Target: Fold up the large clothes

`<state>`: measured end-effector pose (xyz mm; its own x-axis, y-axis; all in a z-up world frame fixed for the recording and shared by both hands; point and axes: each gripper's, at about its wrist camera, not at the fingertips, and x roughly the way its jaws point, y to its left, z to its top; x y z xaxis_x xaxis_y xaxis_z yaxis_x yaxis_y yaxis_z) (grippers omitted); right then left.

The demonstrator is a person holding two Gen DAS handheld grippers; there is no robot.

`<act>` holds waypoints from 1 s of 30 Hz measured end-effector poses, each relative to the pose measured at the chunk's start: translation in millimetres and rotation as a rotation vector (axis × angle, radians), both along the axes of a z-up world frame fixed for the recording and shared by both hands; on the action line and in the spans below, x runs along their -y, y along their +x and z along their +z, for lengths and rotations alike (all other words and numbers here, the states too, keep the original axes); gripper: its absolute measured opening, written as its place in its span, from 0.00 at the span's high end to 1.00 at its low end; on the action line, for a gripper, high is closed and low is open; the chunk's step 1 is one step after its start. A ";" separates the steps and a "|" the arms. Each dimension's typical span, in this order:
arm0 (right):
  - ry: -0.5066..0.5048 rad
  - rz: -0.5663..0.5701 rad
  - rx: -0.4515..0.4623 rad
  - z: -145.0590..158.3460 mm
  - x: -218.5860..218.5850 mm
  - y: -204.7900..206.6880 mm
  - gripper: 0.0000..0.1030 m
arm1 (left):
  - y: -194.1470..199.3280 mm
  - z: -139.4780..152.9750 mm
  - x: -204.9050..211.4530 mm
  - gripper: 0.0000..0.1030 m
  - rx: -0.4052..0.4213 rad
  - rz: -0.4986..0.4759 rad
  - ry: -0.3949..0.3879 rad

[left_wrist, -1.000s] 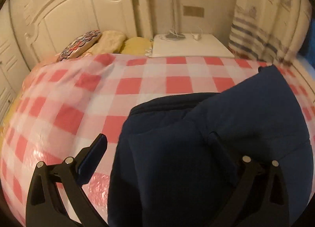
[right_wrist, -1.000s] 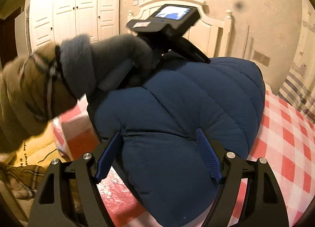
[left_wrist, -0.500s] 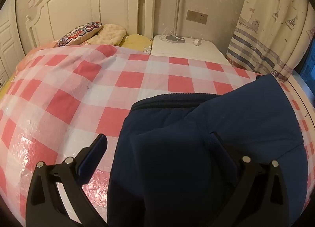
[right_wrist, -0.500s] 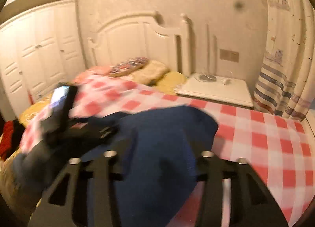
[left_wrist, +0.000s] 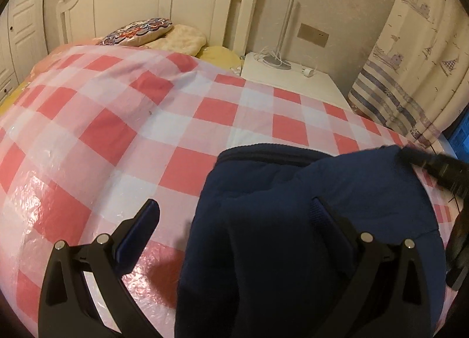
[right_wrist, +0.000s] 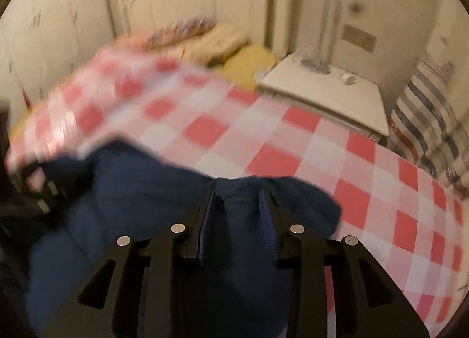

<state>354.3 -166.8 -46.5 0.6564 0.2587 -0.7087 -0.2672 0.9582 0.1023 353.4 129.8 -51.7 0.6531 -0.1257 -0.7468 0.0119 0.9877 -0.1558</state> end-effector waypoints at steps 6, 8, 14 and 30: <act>0.060 -0.050 -0.086 -43.3 7.7 21.5 0.67 | 0.0 -1.8 -0.1 0.02 0.000 0.014 0.023; 0.077 -0.057 -0.087 -43.2 9.3 20.9 0.67 | 0.3 -2.1 0.4 0.02 -0.001 0.014 0.026; -0.002 -0.067 -0.055 -1.8 3.6 11.9 0.67 | -4.0 0.8 4.0 0.02 0.014 0.023 0.064; -0.246 0.048 -0.029 -20.3 -69.5 -8.0 0.44 | -5.5 -2.1 -1.5 0.02 0.005 0.037 0.050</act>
